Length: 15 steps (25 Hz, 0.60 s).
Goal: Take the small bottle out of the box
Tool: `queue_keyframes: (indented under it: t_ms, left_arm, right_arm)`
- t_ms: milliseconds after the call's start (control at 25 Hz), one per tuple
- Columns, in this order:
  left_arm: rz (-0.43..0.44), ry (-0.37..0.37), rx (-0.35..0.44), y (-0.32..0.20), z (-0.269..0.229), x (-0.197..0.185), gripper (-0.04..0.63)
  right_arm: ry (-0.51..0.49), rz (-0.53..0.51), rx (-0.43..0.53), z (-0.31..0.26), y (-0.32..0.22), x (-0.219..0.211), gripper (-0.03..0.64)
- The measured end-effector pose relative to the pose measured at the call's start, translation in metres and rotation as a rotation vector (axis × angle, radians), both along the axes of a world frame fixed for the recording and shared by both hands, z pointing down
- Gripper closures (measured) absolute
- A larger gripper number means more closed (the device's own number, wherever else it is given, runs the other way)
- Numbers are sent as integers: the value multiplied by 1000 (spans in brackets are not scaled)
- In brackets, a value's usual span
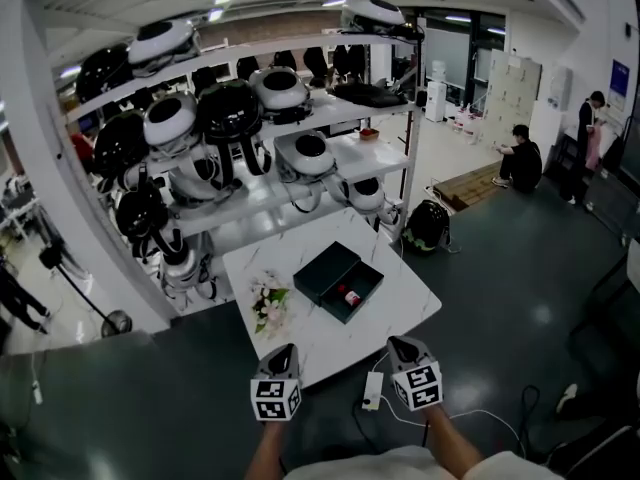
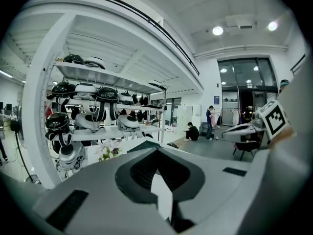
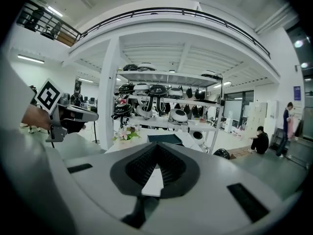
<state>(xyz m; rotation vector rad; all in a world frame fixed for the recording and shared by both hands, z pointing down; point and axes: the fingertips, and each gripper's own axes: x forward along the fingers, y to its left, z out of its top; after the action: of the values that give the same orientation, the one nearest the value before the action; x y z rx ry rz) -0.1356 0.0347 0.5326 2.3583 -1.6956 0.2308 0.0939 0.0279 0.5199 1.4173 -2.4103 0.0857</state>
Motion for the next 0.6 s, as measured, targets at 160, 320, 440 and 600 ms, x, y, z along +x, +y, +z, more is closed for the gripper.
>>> queue_keyframes:
  t_ms: [160, 320, 440, 600]
  left_arm:
    - [22, -1, -8, -18, 8, -2, 577]
    - [41, -4, -22, -33, 16, 1, 577]
    - [51, -4, -34, -44, 20, 4, 577]
    - [63, -10, -42, -63, 25, 3, 577]
  right_arm:
    - [4, 23, -17, 10, -12, 0, 595]
    - [11, 34, -36, 20, -24, 2, 597]
    - [11, 38, -46, 23, -34, 2, 595]
    - [13, 42, -58, 29, -52, 0, 596]
